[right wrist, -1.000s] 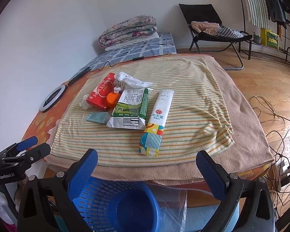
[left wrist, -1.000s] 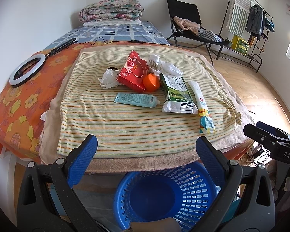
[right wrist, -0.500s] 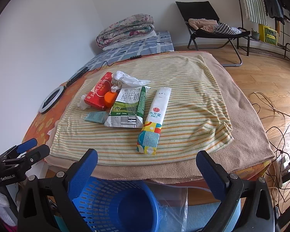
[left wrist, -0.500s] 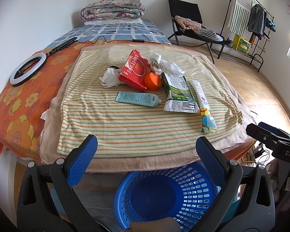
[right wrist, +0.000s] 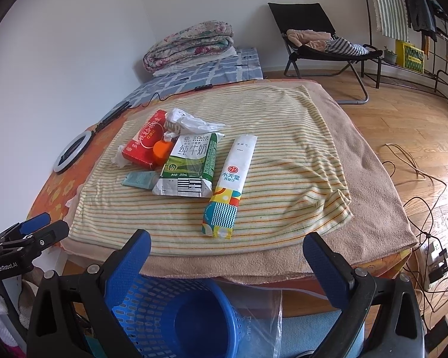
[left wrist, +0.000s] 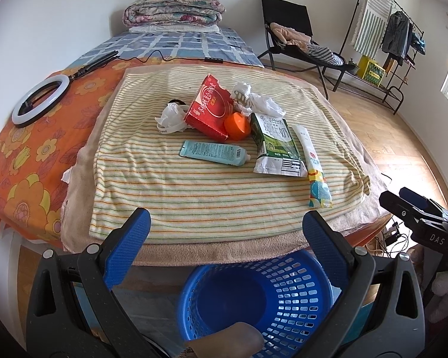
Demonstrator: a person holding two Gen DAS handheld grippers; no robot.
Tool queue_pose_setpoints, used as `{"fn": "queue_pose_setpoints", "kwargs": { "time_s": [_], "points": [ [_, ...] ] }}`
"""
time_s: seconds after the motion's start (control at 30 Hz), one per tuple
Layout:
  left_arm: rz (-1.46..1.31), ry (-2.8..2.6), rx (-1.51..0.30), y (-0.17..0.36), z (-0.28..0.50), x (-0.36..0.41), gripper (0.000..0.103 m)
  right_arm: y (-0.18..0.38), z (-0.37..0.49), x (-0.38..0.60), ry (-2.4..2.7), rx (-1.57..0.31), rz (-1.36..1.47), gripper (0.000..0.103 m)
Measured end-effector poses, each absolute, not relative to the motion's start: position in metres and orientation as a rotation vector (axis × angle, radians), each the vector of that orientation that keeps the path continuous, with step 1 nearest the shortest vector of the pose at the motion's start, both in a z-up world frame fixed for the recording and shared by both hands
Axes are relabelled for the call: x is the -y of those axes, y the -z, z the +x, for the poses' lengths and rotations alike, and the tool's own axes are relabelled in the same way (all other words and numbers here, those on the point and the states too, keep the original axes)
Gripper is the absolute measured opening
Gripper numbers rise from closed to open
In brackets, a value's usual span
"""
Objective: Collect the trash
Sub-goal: 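Move left gripper to white tissue while right gripper approaches white wet-wipe packet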
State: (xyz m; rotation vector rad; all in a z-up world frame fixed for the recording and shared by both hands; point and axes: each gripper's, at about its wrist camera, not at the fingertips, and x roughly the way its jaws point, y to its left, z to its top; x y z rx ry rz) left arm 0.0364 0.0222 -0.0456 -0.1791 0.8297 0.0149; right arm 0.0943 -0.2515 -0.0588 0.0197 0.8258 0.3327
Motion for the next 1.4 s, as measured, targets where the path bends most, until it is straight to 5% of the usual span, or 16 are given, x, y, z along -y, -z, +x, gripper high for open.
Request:
{"fn": "queue_pose_setpoints", "kwargs": {
  "time_s": [0.33, 0.6, 0.93, 1.07, 1.4],
  "points": [
    [-0.165, -0.085, -0.831, 0.021, 0.073, -0.069, 0.103, 0.024, 0.117, 0.248, -0.339, -0.745, -0.061, 0.103],
    [-0.189, -0.125, -0.838, 0.019, 0.123, -0.101, 0.102, 0.038, 0.176, 0.237, -0.386, -0.892, -0.037, 0.103],
    [-0.283, -0.093, -0.948, 0.048, 0.197, -0.123, 0.076, 0.092, 0.216, 0.222, -0.374, -1.040, -0.048, 0.096],
    [-0.386, -0.073, -0.998, 0.064, 0.221, -0.136, 0.064, 0.098, 0.232, 0.223, -0.365, -1.063, 0.001, 0.086],
    [-0.472, -0.089, -1.044, 0.089, 0.250, -0.150, 0.051, 0.117, 0.252, 0.208, -0.386, -1.137, 0.051, 0.078]
  ]
}}
